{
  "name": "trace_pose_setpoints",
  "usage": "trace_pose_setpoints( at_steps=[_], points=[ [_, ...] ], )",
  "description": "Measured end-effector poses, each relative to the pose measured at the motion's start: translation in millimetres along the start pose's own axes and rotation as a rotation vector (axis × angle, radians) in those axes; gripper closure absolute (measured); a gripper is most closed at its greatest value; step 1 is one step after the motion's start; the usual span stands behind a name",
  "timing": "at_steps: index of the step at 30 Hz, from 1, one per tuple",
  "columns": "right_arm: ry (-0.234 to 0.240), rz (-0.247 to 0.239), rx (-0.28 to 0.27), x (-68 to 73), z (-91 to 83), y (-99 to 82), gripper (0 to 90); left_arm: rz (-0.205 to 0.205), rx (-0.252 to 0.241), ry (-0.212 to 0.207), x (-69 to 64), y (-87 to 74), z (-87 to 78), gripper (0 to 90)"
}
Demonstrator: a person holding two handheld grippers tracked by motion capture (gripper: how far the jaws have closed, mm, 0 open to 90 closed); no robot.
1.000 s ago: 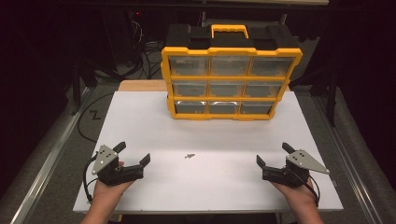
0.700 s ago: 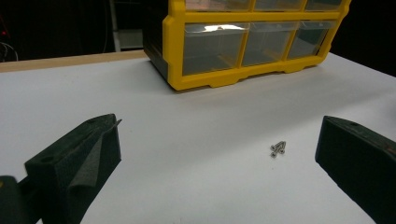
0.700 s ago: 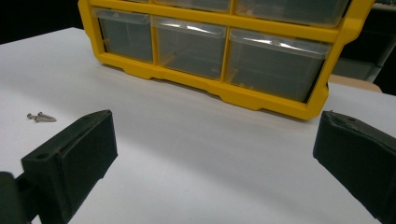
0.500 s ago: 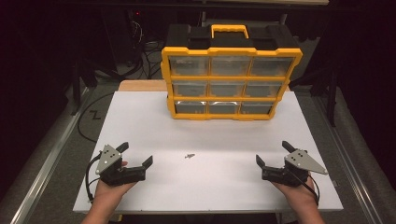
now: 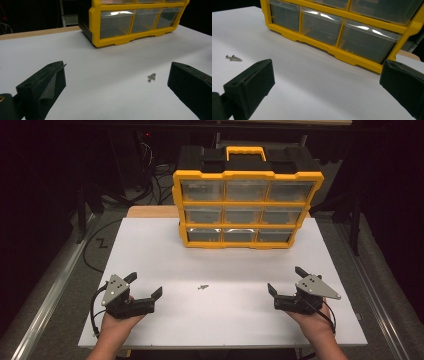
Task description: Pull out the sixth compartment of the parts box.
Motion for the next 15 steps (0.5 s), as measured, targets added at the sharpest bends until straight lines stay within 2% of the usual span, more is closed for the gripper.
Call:
trace_pose_setpoints(
  at_steps=[7,12,15],
  points=[
    [-0.028,-0.036,0.029,-7.1,10.4,3.2,1.0,0.01,0.016,-0.008,-1.3,-2.7,1.7,1.6],
    [-0.034,0.021,-0.003,-13.6,19.2,11.9,0.9,0.006,0.005,-0.005,-1.6,-4.5,3.7,1.2],
    [-0.026,0.021,-0.009,-13.7,20.9,13.5,0.9,-0.003,0.006,-0.003,-0.5,-6.4,5.3,1.0]
  ],
)
Point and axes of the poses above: each handheld gripper's, and its own axes: z roughly forward along the jaws, y roughly out of its top, x roughly to its left, the point moved 9 cm from there along z, roughly forward along the jaws, and after that the axes turned 11 degrees about -y, right-handed, at the moved point
